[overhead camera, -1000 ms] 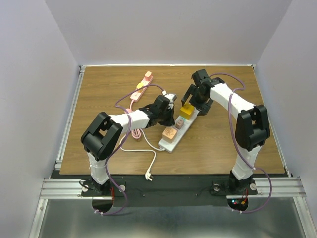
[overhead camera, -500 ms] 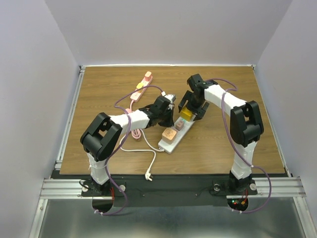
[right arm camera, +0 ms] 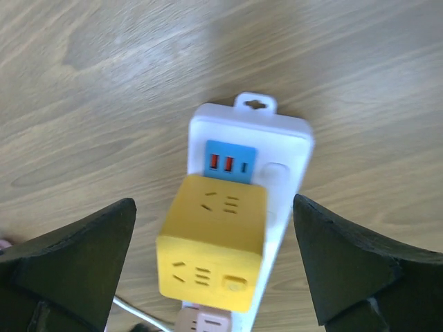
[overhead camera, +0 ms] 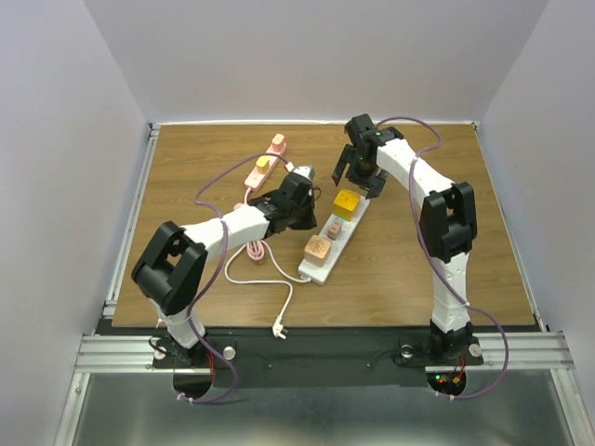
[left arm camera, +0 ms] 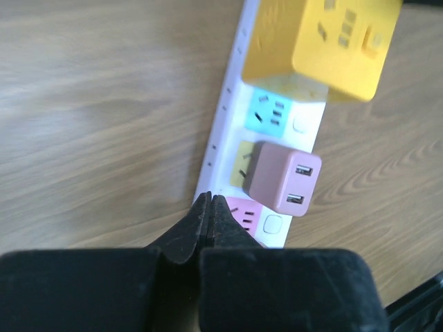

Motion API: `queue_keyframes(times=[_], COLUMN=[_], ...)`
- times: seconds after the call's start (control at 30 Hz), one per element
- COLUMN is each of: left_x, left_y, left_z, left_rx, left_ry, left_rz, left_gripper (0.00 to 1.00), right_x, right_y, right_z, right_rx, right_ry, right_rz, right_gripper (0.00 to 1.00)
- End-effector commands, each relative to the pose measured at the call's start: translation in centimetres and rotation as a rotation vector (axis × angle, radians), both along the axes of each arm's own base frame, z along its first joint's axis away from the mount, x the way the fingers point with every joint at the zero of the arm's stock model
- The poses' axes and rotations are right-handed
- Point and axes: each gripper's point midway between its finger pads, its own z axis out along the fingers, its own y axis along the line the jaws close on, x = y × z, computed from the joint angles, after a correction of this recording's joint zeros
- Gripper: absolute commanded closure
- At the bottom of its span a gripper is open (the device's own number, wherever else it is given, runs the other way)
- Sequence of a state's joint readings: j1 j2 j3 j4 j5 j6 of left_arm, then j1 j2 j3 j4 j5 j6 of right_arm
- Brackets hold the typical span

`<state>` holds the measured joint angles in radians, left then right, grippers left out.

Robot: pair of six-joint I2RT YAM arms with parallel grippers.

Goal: Pull the plug off the socket

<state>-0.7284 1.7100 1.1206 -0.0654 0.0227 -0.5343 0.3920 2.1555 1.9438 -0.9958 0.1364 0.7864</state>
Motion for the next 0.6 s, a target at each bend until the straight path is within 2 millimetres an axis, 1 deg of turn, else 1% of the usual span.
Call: queue_keyframes(times=[0.0,0.07,0.1,0.13,0.2,0.23,0.27,0.3,0.33,0.4,0.43,0.5,0.57], left_x=[2.7,3.3,3.6,3.9,4.1,4.3,4.2,4.1,3.9,3.2,2.8,2.1,1.2], left_y=[3.6,4.3,4.9,5.1,5.7,6.1,6.2,6.0,5.8,5.0,4.9,4.3,4.3], left_z=[5.5,7.5,7.8,8.7,9.1,9.5,9.5,9.7,9.7,9.4,8.7,8.8,9.0], left_rx=[-0.040,-0.065,-0.064,-0.075,-0.069,-0.071,-0.070,-0.081,-0.082,-0.097,-0.098,-0.126,-0.148], left_ry=[-0.125,-0.163,-0.166,-0.180,-0.182,-0.187,-0.186,-0.184,-0.182,-0.166,-0.152,-0.153,-0.159], left_rz=[0.176,0.197,0.205,0.211,0.215,0.217,0.212,0.194,0.174,0.111,0.090,0.041,0.011], left_gripper=[1.00,1.00,1.00,1.00,1.00,1.00,1.00,1.00,1.00,1.00,1.00,1.00,1.00], right_x=[-0.1,-0.6,-1.5,-2.0,-3.3,-4.7,-5.4,-6.9,-7.7,-9.1,-10.3,-11.2,-11.8], right_y=[-3.2,-2.7,-2.6,-2.3,-2.2,-1.9,-1.7,-1.0,-0.5,1.0,2.3,3.6,4.9], right_z=[5.3,6.6,7.6,7.8,8.3,8.2,8.2,7.0,7.3,6.5,5.5,4.7,3.8], right_rx=[-0.080,-0.038,-0.022,-0.002,0.016,0.030,0.045,0.046,0.062,0.094,0.100,0.117,0.117], right_ry=[-0.108,-0.131,-0.145,-0.145,-0.146,-0.134,-0.127,-0.089,-0.090,-0.071,-0.052,-0.035,-0.019], right_rz=[-0.062,-0.046,-0.035,-0.024,-0.025,-0.015,-0.024,-0.008,-0.003,-0.004,0.019,0.011,0.020], right_gripper=[0.00,0.00,0.00,0.00,0.00,0.00,0.00,0.00,0.00,0.00,0.00,0.01,0.02])
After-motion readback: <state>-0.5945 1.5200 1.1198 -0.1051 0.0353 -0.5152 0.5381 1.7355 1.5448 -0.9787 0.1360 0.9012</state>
